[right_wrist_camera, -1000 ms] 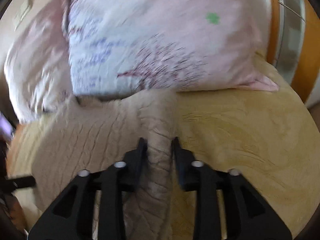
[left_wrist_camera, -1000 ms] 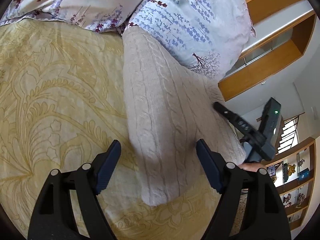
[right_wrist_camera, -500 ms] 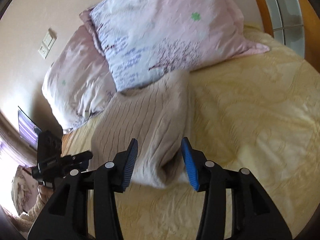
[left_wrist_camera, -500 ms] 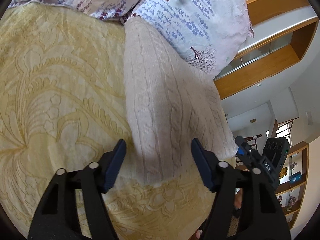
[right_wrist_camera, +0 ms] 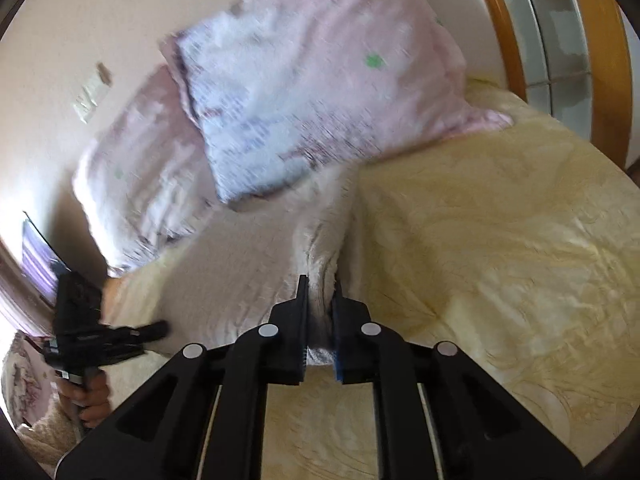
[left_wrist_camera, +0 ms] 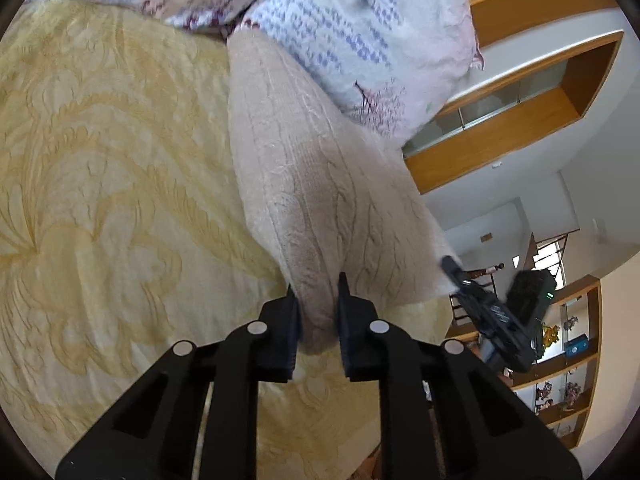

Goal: Fold small clothes

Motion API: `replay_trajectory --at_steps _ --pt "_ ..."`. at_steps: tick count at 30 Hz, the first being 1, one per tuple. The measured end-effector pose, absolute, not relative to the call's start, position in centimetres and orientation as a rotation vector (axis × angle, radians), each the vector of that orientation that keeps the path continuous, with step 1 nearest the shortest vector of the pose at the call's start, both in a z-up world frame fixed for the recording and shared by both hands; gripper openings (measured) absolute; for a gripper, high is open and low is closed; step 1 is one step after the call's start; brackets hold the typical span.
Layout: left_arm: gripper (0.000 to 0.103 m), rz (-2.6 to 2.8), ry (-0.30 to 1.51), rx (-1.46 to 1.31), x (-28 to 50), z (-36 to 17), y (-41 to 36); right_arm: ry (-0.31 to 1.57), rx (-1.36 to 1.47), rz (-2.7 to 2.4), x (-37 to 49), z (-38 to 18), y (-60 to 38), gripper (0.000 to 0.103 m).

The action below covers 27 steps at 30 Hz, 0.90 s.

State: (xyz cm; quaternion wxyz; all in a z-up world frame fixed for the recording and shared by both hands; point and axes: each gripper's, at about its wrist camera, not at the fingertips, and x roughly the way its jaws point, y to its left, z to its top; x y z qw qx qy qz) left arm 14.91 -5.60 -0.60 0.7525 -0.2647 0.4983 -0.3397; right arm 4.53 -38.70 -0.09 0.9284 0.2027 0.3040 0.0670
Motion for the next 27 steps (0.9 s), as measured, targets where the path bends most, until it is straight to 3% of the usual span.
replay_trajectory --at_steps 3,6,8,10,12,22,24,25,27 --pt "0.017 -0.735 1.112 -0.578 15.0 -1.6 -5.7 0.687 0.444 0.118 5.6 -2.3 -39.2 0.01" --pt "0.027 -0.739 1.134 -0.597 15.2 -1.5 -5.3 0.701 0.491 0.155 5.7 -1.7 -40.0 0.012" --pt "0.041 -0.741 1.125 -0.597 15.2 -0.9 -4.9 0.697 0.525 0.176 5.8 -0.8 -40.7 0.032" --pt "0.063 -0.727 1.087 -0.594 15.7 0.3 -4.3 0.658 0.565 0.194 6.5 0.7 -41.4 0.051" --pt "0.066 -0.697 1.06 -0.582 17.2 1.3 -4.0 0.647 0.598 0.228 8.5 2.0 -42.0 0.055" --pt "0.064 -0.577 1.101 -0.696 25.8 -0.7 -4.3 0.831 0.629 0.21 20.3 1.3 -41.6 0.054" --pt "0.059 -0.576 1.099 -0.716 26.7 -1.2 -4.6 0.836 0.618 0.232 21.1 1.0 -41.1 0.032" --pt "0.054 -0.58 1.095 -0.722 27.0 -1.3 -4.8 0.832 0.608 0.242 21.3 1.1 -40.9 0.013" --pt "0.047 -0.561 1.085 -0.716 27.4 -1.2 -5.0 0.761 0.57 0.266 20.5 2.2 -40.4 0.01"
